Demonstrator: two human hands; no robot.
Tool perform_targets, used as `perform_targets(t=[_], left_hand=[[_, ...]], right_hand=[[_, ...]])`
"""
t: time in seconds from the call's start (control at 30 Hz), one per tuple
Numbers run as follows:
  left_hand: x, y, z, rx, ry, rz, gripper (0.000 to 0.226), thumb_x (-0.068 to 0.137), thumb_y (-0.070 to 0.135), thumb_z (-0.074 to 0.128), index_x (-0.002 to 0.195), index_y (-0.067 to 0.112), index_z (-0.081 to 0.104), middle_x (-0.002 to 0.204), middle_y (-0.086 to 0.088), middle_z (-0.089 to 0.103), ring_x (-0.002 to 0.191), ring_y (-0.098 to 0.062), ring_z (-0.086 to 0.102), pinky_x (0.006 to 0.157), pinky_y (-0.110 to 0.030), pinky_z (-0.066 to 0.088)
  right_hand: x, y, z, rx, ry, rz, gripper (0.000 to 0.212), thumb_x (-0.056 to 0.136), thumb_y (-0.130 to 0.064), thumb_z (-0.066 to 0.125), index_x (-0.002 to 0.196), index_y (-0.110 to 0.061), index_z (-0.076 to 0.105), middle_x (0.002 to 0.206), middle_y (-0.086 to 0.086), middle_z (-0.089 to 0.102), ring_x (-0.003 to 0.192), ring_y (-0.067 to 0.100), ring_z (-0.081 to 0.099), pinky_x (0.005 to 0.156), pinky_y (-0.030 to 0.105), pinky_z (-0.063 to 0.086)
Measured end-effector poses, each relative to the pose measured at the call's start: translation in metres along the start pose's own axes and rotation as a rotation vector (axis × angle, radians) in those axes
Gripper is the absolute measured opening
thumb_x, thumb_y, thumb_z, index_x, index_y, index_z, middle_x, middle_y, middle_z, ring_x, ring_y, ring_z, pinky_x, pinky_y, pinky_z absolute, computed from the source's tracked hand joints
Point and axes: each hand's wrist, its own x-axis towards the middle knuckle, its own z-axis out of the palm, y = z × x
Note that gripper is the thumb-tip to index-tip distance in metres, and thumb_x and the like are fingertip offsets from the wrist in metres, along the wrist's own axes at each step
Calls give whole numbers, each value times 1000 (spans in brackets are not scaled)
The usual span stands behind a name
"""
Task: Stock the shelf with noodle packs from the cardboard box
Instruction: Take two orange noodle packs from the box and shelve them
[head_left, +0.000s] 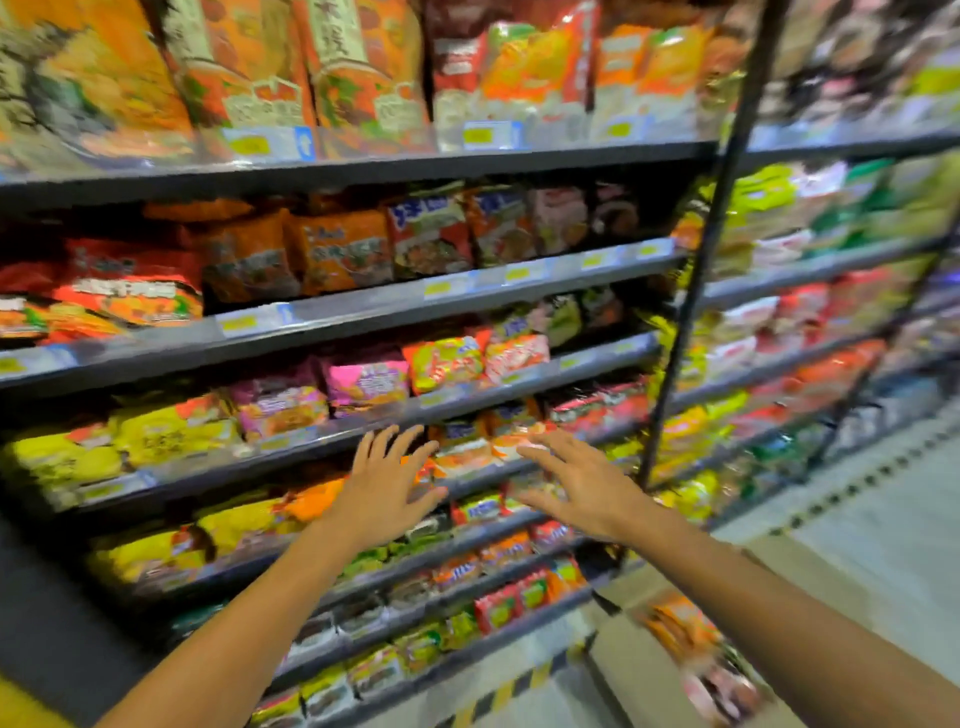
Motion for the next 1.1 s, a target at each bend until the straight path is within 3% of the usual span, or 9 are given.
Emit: perform_targets(t=[0.1,0.27,0.4,0.47,0.53,0.67,0.8,0.97,1.1], left_hand=[[21,64,14,-41,-64,78,102,75,86,-5,153,29,28,164,-1,17,150,-31,12,121,-56,6],[55,165,44,-55,-129,211,83,92,75,13,139,20,52,146,-14,47,133,-45,44,110,-66,29],[82,261,61,-62,-119,250,80,89,74,22,146,23,44,154,-8,37,141,-38,32,116,-58,22],[93,311,75,-108,-154,286,78,91,72,24,142,19,49,148,-12,45,135,-40,41,112,-57,30],[104,355,95,-151,-157,325,83,91,77,16,141,21,51,149,-9,44,136,-38,40,111,-56,30],[123,426,130,-150,-228,298,110,71,89,-10,153,28,30,162,-1,21,148,-29,18,120,-52,13],[144,468,152,-136,-277,305,103,75,86,-6,154,29,25,164,-1,16,151,-30,9,121,-55,6],[180,491,183,-105,-310,260,104,73,83,-11,154,28,27,162,-1,22,148,-29,16,122,-52,3],[226,503,221,-151,-415,212,103,73,84,-3,156,28,18,162,-2,19,148,-30,14,122,-51,3]], right_hand=[[-64,36,-10,-22,-25,156,88,88,-80,18,142,-22,54,146,6,52,136,28,45,114,39,34],[-160,115,-22,-19,-76,327,89,87,-82,17,145,-22,50,147,5,49,138,27,42,117,38,31],[-237,176,-44,22,-92,459,80,91,-76,36,152,-25,39,159,2,33,147,24,27,122,38,18],[-278,210,-54,49,-102,509,96,80,-88,21,153,-28,34,161,-1,29,148,22,24,122,39,19],[-319,247,-55,47,-107,562,100,76,-92,11,154,-31,31,161,-4,28,148,20,23,121,40,22],[-379,304,-64,77,-176,636,83,88,-79,31,155,-31,28,162,-3,26,149,19,20,121,41,22],[-397,354,-65,72,-232,621,76,94,-70,37,156,-26,27,163,0,23,149,21,19,120,39,20],[-382,417,-39,110,-283,592,100,77,-89,13,156,-28,26,163,-1,24,150,22,18,121,42,21],[-355,475,-9,119,-318,591,80,90,-76,32,155,-28,30,161,0,29,148,22,22,118,39,22]])
